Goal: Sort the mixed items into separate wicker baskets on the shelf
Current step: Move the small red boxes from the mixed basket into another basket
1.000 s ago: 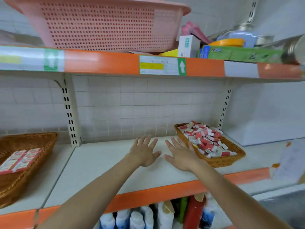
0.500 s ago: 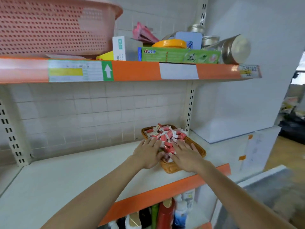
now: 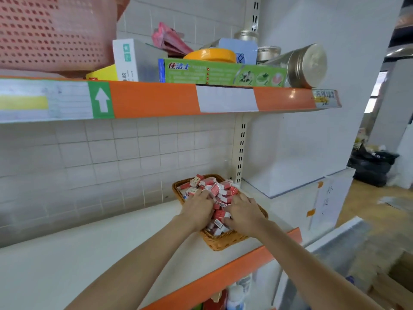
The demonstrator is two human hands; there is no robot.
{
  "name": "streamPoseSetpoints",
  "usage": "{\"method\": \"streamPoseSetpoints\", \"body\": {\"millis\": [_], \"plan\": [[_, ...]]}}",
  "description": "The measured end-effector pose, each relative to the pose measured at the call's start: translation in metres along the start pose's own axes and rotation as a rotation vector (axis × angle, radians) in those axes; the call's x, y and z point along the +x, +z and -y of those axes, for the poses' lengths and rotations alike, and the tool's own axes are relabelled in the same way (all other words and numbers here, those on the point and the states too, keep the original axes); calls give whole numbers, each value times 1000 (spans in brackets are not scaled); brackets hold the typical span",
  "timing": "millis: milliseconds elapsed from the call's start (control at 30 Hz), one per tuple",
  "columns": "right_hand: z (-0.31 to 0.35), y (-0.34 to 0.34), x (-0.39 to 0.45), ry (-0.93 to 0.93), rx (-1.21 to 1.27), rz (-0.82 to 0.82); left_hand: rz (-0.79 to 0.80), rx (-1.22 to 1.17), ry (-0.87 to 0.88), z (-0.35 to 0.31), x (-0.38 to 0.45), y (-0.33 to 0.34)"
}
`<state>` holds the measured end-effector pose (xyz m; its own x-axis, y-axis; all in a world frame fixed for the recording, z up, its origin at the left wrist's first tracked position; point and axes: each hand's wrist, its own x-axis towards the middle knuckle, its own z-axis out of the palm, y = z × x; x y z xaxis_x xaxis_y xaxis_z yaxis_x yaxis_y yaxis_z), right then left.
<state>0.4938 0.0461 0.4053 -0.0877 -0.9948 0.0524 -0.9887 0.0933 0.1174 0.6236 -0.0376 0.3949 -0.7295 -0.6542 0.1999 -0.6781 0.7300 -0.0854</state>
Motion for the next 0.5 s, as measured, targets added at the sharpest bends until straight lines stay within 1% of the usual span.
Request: {"method": "streamPoseSetpoints", "body": {"millis": [167,233,333,500], "plan": [[1,0,1,-19,1,-41,-45,-56,-58,-1,2,5],[2,0,0,-24,44,-81,-93,-110,-85,0,0,4],[3,-1,-4,-7,150,-192,-174,-218,-134,4,-7,1],[15,-3,-6,-38,287,-346,-222,-343,-236,12,-33,-12]]}}
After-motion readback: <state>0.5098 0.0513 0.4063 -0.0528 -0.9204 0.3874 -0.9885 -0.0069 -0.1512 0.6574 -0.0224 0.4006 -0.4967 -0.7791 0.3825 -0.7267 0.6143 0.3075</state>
